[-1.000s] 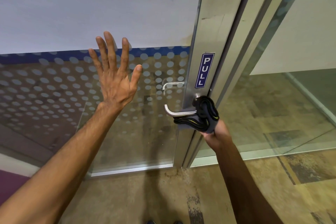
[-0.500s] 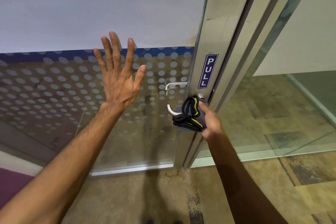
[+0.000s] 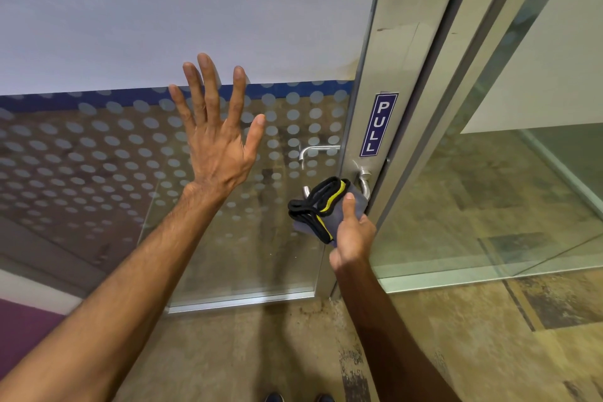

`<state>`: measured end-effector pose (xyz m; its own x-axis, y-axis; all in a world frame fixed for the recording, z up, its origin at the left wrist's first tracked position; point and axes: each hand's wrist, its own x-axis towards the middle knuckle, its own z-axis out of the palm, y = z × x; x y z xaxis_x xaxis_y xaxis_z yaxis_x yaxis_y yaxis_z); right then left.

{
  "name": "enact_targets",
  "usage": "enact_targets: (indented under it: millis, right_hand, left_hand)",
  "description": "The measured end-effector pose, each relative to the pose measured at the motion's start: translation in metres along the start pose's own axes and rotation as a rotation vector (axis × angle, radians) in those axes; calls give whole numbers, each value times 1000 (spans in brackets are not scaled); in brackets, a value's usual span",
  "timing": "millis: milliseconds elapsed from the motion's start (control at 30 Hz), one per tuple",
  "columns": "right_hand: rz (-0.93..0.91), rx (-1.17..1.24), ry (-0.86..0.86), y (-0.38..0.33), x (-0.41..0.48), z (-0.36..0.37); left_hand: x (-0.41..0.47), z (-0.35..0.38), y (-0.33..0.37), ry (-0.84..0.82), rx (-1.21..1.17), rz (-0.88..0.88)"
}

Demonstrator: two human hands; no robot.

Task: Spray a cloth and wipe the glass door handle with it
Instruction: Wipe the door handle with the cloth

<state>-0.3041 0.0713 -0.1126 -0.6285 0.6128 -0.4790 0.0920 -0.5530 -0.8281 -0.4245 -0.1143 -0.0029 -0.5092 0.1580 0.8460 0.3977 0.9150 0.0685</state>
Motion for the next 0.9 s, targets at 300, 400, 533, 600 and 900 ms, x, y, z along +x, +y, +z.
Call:
enact_targets:
  millis: [300, 400, 533, 600, 900]
  right_hand:
    - [43, 53, -62, 11, -22, 23]
    - [55, 61, -71, 14, -28, 29]
    - [79, 71, -74, 15, -38, 36]
    - [90, 90, -71, 16, -41, 40]
    - [210, 204, -43, 18, -50, 57]
  left_hand:
    - [0, -4, 0, 2, 3, 25]
    - [0, -6, 1, 0, -15, 7]
    - [1, -10, 1, -8, -8, 4]
    - [1, -10, 2, -9, -12, -2]
    - [0, -15, 2, -26, -17, 3]
